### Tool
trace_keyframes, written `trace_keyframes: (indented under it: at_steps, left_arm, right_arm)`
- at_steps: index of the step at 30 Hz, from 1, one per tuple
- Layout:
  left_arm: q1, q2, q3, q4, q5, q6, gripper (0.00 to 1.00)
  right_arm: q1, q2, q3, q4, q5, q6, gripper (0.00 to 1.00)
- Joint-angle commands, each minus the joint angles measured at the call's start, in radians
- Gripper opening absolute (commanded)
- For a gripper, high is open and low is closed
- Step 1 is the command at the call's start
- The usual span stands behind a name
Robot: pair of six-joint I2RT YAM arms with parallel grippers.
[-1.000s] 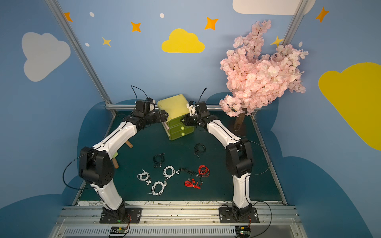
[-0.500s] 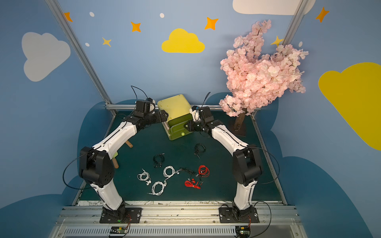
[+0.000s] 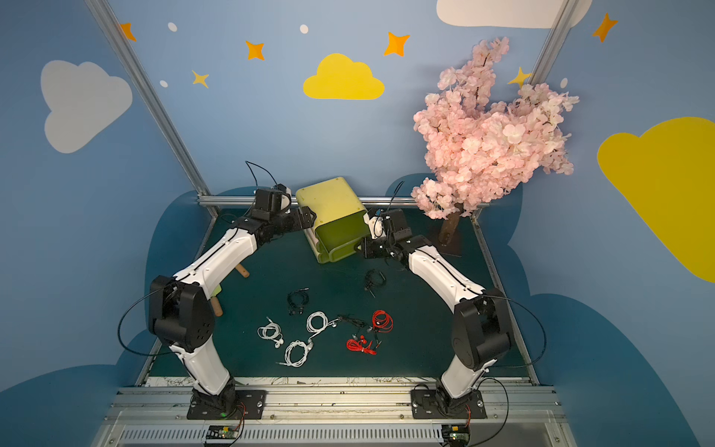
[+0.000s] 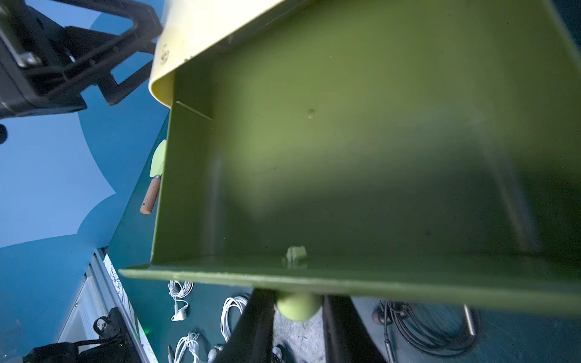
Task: Place the wired earphones into the drawer by color
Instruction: Open the drawer in the storage box.
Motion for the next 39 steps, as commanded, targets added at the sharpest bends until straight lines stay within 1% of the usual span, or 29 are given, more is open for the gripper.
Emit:
trace_keyframes:
  at_steps: [1, 7, 8, 9, 10, 12, 16, 20, 24, 28, 29, 30, 31, 35, 39]
  left_arm:
    - [0.003, -0.015, -0.001, -0.001, 0.009, -0.003, 1.00]
    - [0.003, -0.017, -0.005, 0.000, 0.009, -0.007, 1.00]
    - [0.004, -0.018, -0.006, 0.000, 0.010, -0.010, 1.00]
    - [0.003, -0.020, -0.005, -0.001, 0.012, -0.012, 1.00]
    - [0.004, -0.022, -0.006, 0.002, 0.015, -0.014, 1.00]
    - [0.003, -0.031, -0.007, 0.006, 0.019, -0.019, 1.00]
    - [0.003, -0.068, -0.016, 0.013, 0.018, -0.029, 1.00]
    - [0.003, -0.134, -0.057, 0.036, 0.003, -0.048, 1.00]
    - [0.006, -0.207, -0.108, 0.027, -0.030, -0.067, 1.00]
    - [0.005, -0.302, -0.189, -0.007, -0.057, -0.055, 1.00]
    - [0.004, -0.329, -0.219, -0.024, -0.065, -0.048, 1.00]
    - [0.003, -0.356, -0.244, -0.038, -0.074, -0.045, 1.00]
    - [0.002, -0.389, -0.283, -0.058, -0.086, -0.044, 1.00]
    - [-0.007, -0.526, -0.467, -0.096, -0.130, -0.048, 1.00]
    - [-0.018, -0.620, -0.590, -0.164, -0.158, -0.055, 1.00]
  right_arm:
    - [-0.015, -0.036, -0.018, -0.046, 0.037, -0.017, 0.22]
    - [-0.016, -0.043, -0.018, -0.048, 0.030, -0.012, 0.22]
    - [-0.016, -0.046, -0.018, -0.047, 0.030, -0.011, 0.26]
    - [-0.016, -0.050, -0.017, -0.049, 0.030, -0.010, 0.34]
    - [-0.016, -0.054, -0.018, -0.049, 0.030, -0.013, 0.38]
    - [-0.017, -0.063, -0.015, -0.056, 0.038, -0.019, 0.44]
    - [-0.015, -0.090, -0.021, -0.077, 0.056, -0.040, 0.58]
    - [-0.013, -0.135, -0.056, -0.085, 0.064, -0.044, 0.66]
    - [-0.004, -0.194, -0.115, -0.087, 0.065, -0.042, 0.70]
    - [0.007, -0.277, -0.194, -0.088, 0.080, -0.047, 0.78]
    - [0.011, -0.300, -0.219, -0.090, 0.085, -0.051, 0.84]
    - [0.014, -0.325, -0.242, -0.090, 0.091, -0.054, 0.94]
    - [0.016, -0.350, -0.271, -0.090, 0.099, -0.057, 0.98]
    - [0.020, -0.442, -0.377, -0.080, 0.117, -0.061, 0.98]
    - [0.023, -0.508, -0.468, -0.051, 0.136, -0.049, 0.98]
